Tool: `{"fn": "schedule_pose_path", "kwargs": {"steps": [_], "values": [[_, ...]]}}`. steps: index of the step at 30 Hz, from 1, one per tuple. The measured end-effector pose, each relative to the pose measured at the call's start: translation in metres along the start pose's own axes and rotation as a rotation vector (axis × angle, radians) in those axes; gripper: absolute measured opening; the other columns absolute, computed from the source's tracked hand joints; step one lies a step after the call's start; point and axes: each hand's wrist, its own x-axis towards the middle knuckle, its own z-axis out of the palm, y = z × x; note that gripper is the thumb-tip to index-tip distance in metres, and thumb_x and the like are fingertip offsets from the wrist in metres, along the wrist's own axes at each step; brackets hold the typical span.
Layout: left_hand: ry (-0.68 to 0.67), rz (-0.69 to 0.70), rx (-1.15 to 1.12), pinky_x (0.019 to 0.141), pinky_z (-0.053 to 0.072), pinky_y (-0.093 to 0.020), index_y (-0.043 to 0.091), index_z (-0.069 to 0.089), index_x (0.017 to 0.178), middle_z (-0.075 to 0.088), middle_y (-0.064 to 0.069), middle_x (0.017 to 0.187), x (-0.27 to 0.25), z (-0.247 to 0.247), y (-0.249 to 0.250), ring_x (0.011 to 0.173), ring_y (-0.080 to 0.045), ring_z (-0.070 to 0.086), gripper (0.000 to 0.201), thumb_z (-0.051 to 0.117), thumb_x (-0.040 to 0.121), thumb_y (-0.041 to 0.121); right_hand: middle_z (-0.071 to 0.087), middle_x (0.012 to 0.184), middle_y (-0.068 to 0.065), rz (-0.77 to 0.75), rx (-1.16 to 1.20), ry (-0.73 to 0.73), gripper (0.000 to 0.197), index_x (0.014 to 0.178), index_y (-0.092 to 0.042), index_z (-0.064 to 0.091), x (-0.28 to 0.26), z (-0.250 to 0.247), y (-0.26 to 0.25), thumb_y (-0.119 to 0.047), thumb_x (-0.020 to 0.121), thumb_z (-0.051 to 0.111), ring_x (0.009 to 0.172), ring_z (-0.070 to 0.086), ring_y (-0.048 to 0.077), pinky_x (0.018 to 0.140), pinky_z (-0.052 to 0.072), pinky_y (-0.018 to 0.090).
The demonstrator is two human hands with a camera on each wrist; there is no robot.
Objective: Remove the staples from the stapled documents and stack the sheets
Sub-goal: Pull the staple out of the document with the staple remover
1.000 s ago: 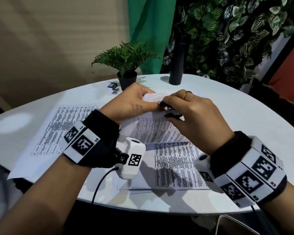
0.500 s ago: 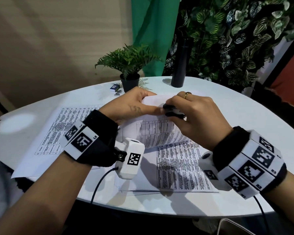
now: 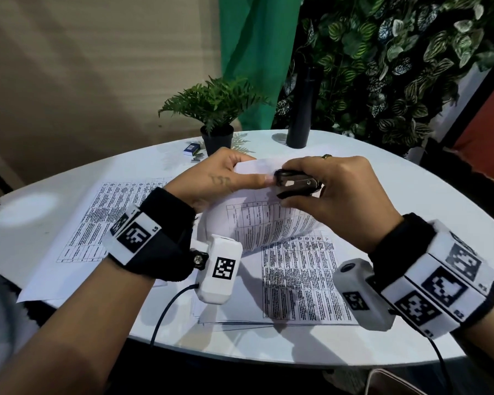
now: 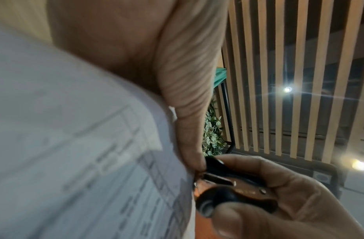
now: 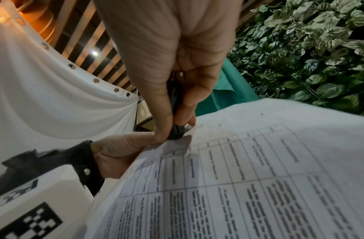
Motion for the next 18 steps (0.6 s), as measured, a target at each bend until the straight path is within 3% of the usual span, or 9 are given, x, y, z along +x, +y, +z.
{"fn": "schedule_pose_path", "kwargs": {"steps": [6,11,18], "values": [[0.034,-0.029,-0.084,0.069,0.051,-0.012,0.002,0.066,0.09,0.073,0.006,0.072,0.0023,0.0043,-0.0028,0.069,-0.002,0.067,0.012,0.059,0.083,-0.003,0.07,0.075,0.005,-0.039,-0.017,0.053,0.028,0.092,-0.01,0.071,-0.0005,-0.0001,0.0013,-0.024,0.067,0.073,0.067,0.064,0.026,0.06,0.053,0.038],[0.036,-0.081,-0.178,0.067,0.054,-0.016,-0.002,0.066,0.095,0.073,0.002,0.074,0.0013,0.0049,-0.0055,0.066,-0.008,0.067,0.031,0.064,0.067,0.012,0.071,0.077,0.004,0.01,0.05,0.059,0.03,0.093,-0.011,0.071,-0.002,-0.0008,0.0021,-0.025,0.067,0.074,0.068,0.065,0.023,0.063,0.049,0.036],[0.067,-0.065,-0.159,0.069,0.055,-0.019,0.001,0.067,0.091,0.073,0.0,0.075,-0.0006,0.0071,-0.0063,0.067,-0.01,0.067,0.028,0.066,0.067,0.016,0.072,0.079,-0.002,0.102,0.247,0.035,0.028,0.091,-0.013,0.072,-0.001,-0.0055,-0.0001,-0.024,0.065,0.077,0.073,0.063,0.008,0.069,0.05,0.027]]}}
